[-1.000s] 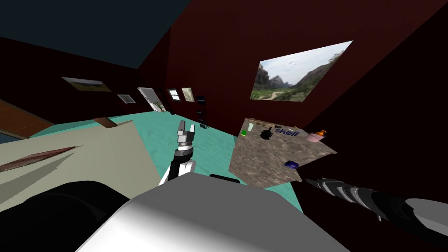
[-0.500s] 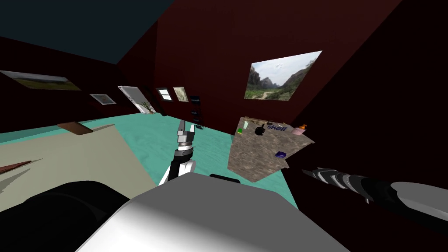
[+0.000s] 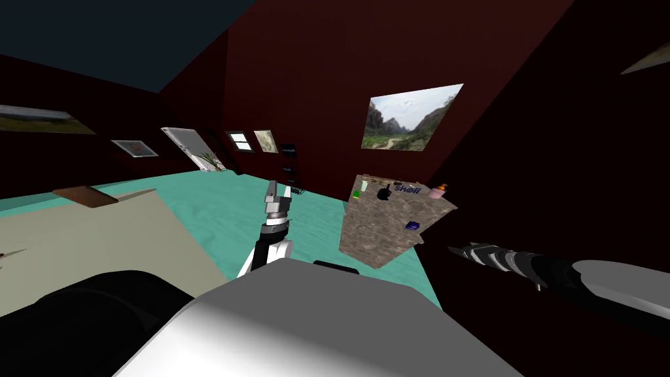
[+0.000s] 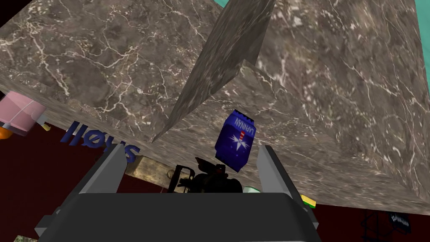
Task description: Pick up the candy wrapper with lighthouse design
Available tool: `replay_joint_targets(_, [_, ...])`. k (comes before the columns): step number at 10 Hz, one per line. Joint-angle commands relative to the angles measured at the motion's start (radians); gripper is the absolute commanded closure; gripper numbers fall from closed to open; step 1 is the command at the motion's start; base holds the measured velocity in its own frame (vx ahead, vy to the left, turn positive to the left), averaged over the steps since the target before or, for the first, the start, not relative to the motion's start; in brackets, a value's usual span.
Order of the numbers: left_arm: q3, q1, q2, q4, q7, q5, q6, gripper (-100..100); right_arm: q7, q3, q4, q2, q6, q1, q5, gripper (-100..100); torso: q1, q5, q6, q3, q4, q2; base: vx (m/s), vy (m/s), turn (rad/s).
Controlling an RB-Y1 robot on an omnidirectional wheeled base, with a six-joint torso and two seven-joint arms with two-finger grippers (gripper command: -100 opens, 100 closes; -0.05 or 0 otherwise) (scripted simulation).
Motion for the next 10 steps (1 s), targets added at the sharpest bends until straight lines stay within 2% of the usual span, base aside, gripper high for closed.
replay_joint_targets(1, [0.000,0.000,0.000,0.000,0.000,0.000,0.000,0,-0.015,0.026,-0.009,0.013,-0.020,-0.013,-0.023,-100,0.000,0.000,0.000,0.000,0.000,0.000,0.067,-0.017,0.263])
replay_joint_targets(3, [0.000,0.000,0.000,0.000,0.000,0.000,0.000,0,-0.020,0.043,-0.010,0.032,-0.038,0.003,-0.043,-100,-0.004,-0.001,-0.001,-0.006,-0.003,-0.010,0.139,-0.063,0.256])
replay_joint_targets(4, [0.000,0.000,0.000,0.000,0.000,0.000,0.000,0,-0.020,0.043,-0.010,0.032,-0.038,0.003,-0.043,-100,-0.004,-0.001,0.000,-0.007,-0.003,-0.011,0.080,-0.031,0.010])
replay_joint_targets(6, [0.000,0.000,0.000,0.000,0.000,0.000,0.000,0,-0.023,0.056,-0.011,0.045,-0.052,0.016,-0.056,-100,-0.001,0.000,0.000,-0.004,-0.002,-0.007,0.045,-0.005,0.121])
replay_joint_targets(10, [0.000,0.000,0.000,0.000,0.000,0.000,0.000,0,-0.028,0.093,-0.012,0.086,-0.090,0.054,-0.094,-100,-0.002,-0.001,0.000,-0.006,-0.003,-0.010,0.106,-0.032,0.234])
